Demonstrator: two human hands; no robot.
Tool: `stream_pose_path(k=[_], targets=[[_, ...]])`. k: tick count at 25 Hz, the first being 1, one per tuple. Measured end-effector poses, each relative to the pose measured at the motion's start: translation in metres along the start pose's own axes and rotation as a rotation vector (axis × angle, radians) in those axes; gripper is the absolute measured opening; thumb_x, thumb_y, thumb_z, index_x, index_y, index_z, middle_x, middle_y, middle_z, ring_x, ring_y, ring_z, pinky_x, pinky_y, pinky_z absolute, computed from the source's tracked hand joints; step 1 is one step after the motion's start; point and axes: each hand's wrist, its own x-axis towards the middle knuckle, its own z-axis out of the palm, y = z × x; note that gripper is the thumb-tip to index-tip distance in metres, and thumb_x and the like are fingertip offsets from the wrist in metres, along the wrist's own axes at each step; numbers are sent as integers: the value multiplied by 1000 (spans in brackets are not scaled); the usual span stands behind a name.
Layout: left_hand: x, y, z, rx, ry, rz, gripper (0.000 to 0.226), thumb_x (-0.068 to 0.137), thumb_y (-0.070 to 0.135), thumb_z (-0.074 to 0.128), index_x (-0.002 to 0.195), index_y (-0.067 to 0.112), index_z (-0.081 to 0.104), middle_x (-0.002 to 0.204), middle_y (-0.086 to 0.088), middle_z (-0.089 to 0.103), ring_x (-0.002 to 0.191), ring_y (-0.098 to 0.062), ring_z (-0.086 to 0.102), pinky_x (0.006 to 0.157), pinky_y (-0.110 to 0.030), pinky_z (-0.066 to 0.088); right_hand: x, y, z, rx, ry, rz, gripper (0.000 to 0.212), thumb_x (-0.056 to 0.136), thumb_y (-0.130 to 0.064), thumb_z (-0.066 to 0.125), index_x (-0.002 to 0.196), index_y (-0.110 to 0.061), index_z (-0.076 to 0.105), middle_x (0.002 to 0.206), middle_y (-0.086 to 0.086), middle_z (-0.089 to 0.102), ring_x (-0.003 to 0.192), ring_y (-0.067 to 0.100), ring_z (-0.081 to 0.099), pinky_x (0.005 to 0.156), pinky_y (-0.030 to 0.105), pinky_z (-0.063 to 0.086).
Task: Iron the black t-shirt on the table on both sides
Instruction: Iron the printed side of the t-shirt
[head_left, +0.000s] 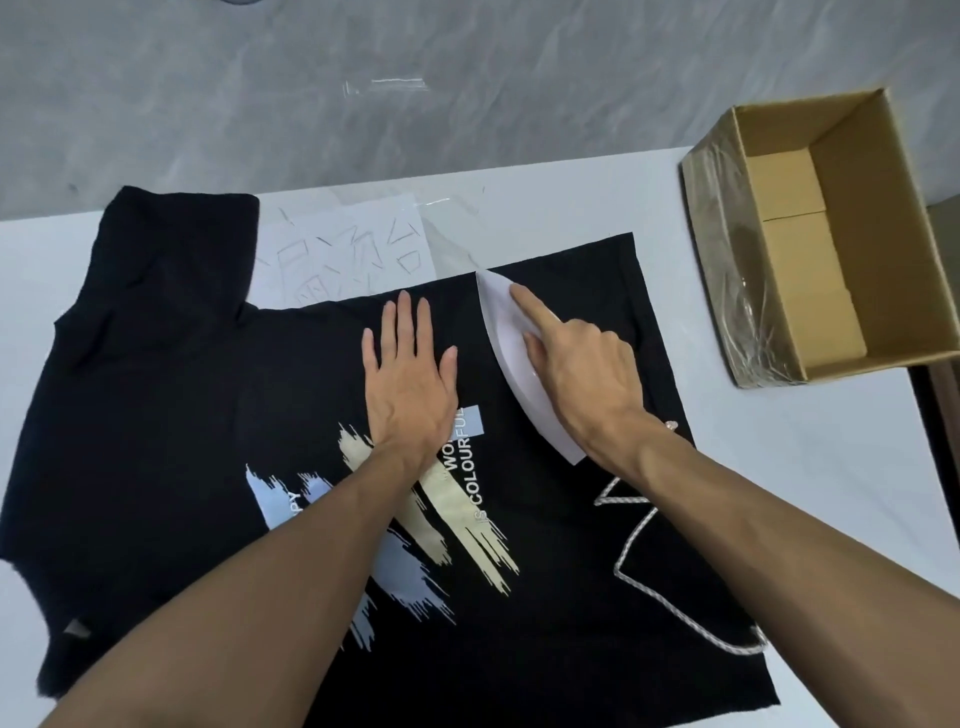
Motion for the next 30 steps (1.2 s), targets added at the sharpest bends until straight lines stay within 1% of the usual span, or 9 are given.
stream_pose_path(k=[3,8,13,15,17,21,26,28,30], targets=[[1,4,-5,20,-11,1,65,103,51,10,156,16,1,165,-8,2,152,-22,-2,124,-45,2,7,24,-7,0,18,46,53,102,-25,35,149,-44,19,61,1,39,56,27,41,57,35,30],[0,2,-5,37,-27,-1,65,102,53,8,156,18,-2,165,-8,1,152,-23,-4,124,-45,2,24,72,-21,24,71,185,50,102,-30,37,148,-41,24,68,10,49,62,32,42,62,36,32],[0,4,-5,24,-23,-2,65,102,52,10,156,17,0,165,-8,2,152,-23,-3,124,-45,2,30,90,-32,88,70,254,48,103,-32,37,149,-39,27,72,18,53,68,36,49,65,38,33],[0,3,-6,16,-25,-4,64,103,51,11,156,17,1,165,-8,1,152,-23,-3,124,-45,2,26,80,-34,116,73,227,49,102,-32,37,149,-40,26,76,18,57,67,33,46,63,37,32],[0,4,-5,4,-28,0,63,103,49,11,156,18,1,165,-7,0,152,-22,-3,124,-44,1,21,61,-31,101,62,147,51,102,-30,37,149,-41,23,72,11,52,64,29,40,63,36,31],[1,3,-4,3,-26,-8,62,104,48,12,157,17,3,165,-7,1,152,-22,-2,124,-45,3,9,32,-15,41,-24,21,55,102,-22,34,149,-43,16,64,4,44,58,27,45,58,35,32],[0,4,-4,5,-35,-12,63,103,49,13,157,17,3,165,-7,2,152,-22,-2,124,-44,3,24,79,-23,63,85,226,49,103,-29,35,149,-39,22,70,10,51,64,31,46,62,36,33],[1,4,-4,1,-35,-15,63,103,49,13,157,17,3,165,-7,2,152,-21,-2,124,-44,2,28,95,-27,66,97,258,48,103,-30,36,149,-37,25,69,11,48,66,34,50,62,37,34],[1,5,-4,-6,-30,-13,62,104,47,15,157,17,4,165,-7,3,152,-21,-2,124,-44,1,28,98,-29,61,86,252,48,103,-31,36,149,-35,26,69,12,47,65,34,48,63,38,34]])
